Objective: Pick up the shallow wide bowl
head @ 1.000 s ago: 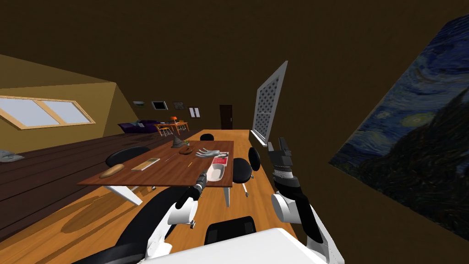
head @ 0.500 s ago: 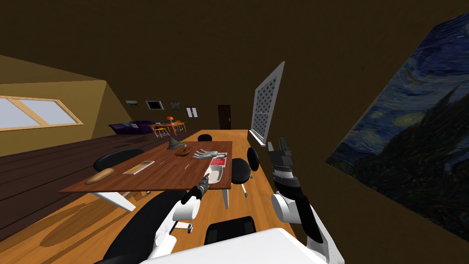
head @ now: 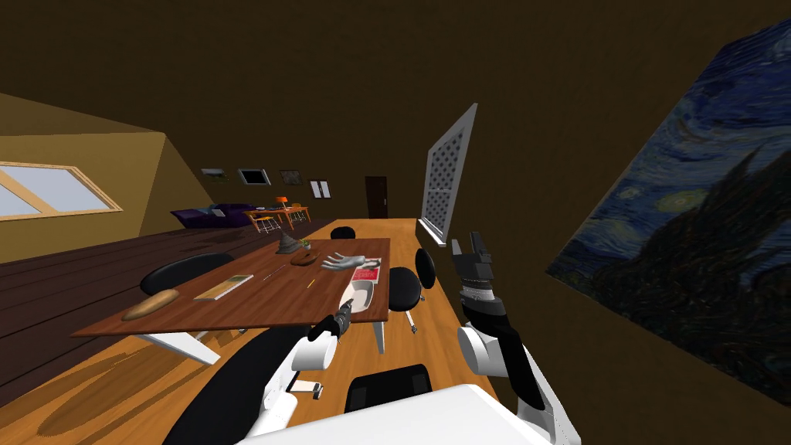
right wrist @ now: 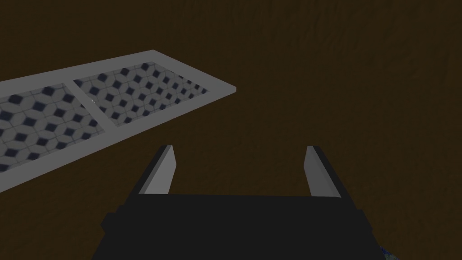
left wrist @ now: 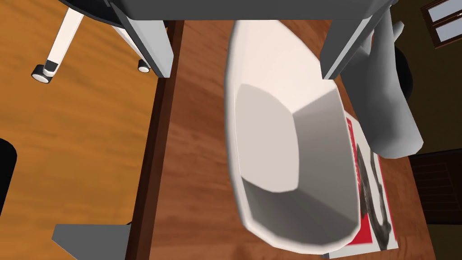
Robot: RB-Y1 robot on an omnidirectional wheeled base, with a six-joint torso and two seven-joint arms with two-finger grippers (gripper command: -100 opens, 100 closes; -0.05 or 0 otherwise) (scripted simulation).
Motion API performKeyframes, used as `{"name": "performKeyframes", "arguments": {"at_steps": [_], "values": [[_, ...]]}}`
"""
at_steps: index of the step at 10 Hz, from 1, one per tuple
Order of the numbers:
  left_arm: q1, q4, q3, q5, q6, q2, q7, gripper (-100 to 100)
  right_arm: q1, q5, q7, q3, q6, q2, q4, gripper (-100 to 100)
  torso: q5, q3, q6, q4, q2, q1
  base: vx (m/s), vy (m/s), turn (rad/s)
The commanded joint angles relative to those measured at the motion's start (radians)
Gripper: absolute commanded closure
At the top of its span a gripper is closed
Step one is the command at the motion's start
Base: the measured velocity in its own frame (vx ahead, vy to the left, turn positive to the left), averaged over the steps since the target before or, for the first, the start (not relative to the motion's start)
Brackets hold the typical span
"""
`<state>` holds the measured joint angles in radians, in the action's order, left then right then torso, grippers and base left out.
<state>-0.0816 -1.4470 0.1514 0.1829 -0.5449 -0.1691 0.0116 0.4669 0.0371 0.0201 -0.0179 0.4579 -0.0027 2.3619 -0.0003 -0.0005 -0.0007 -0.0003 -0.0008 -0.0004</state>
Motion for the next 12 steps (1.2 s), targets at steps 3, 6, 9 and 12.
{"name": "performKeyframes", "arguments": {"at_steps": [3,6,9,12], "values": [[0.009,0.037,-0.002,-0.004,0.024,0.007,0.001,-100,0.0,0.0,0.0,0.0,0.0,0.0,0.0,0,0.0,0.001,0.0,0.0,0.001,0.0,0.011,0.001,-0.01],[0.021,0.09,-0.005,-0.01,0.063,0.018,0.002,-100,0.0,0.0,0.0,0.0,0.0,0.0,0.0,0,0.0,-0.001,0.0,0.0,-0.002,0.0,0.048,0.004,-0.027],[0.017,0.08,-0.004,-0.009,0.057,0.016,0.002,100,0.0,0.0,0.0,0.0,0.0,0.0,0.0,0,0.0,0.0,0.0,0.0,0.001,0.0,0.006,0.0,-0.001],[0.017,0.08,-0.004,-0.009,0.057,0.016,0.003,100,0.0,0.0,0.0,0.0,0.0,0.0,0.0,0,0.0,0.001,0.0,0.001,0.002,0.0,0.0,0.0,0.0]]}}
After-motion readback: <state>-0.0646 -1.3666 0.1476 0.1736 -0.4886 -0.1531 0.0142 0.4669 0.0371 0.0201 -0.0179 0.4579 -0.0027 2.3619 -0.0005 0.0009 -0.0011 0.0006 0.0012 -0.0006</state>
